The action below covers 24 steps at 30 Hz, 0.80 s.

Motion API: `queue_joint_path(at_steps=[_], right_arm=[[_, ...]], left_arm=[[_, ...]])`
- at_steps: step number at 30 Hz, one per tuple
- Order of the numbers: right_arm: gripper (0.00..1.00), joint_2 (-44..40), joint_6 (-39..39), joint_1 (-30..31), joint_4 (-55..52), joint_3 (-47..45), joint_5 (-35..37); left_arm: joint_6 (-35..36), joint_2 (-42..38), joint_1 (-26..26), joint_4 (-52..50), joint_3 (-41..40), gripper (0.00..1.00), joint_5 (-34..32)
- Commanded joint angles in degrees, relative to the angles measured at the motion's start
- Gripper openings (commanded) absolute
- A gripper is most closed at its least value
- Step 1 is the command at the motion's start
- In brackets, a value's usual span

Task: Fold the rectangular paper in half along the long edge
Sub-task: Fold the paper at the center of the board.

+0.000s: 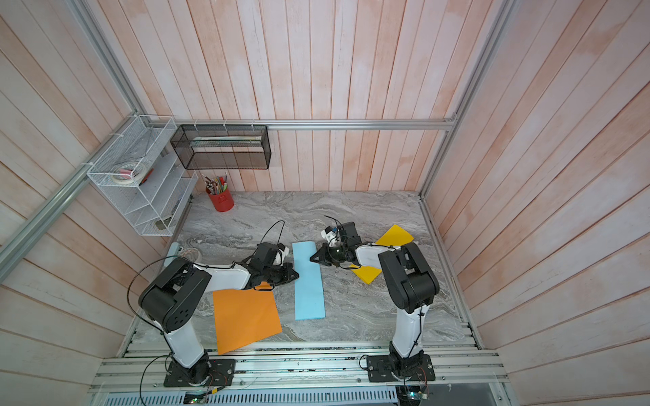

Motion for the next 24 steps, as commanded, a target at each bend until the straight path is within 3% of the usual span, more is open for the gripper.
queue_joint_path(at_steps=[1,7,13,19,24], right_arm=[[0.00,1.20,-0.98,-0.84,1.74,-1.47,-1.65],[0.00,1.86,-1.89,-4.22,3.33,-8.28,-0.35],[0.00,1.33,-6.37,-7.86,-1.55,-9.97,1.92],[0.00,-4.20,-5.91,-5.55,-3.75,-6.24,0.29],[0.00,-1.38,-4.57,-2.89,-3.62,-1.07,-0.13]], left_arm=[[0.90,3.13,-0.42,-7.25,-1.04,0.00,-2.23],[1.15,3.43,-0.42,-7.58,-0.97,0.00,-2.25],[1.12,3.66,-0.42,-7.58,-1.22,0.00,-2.28],[1.16,3.69,-0.42,-7.51,-1.45,0.00,-2.29],[1.16,3.90,-0.42,-7.51,-1.28,0.00,-2.00]])
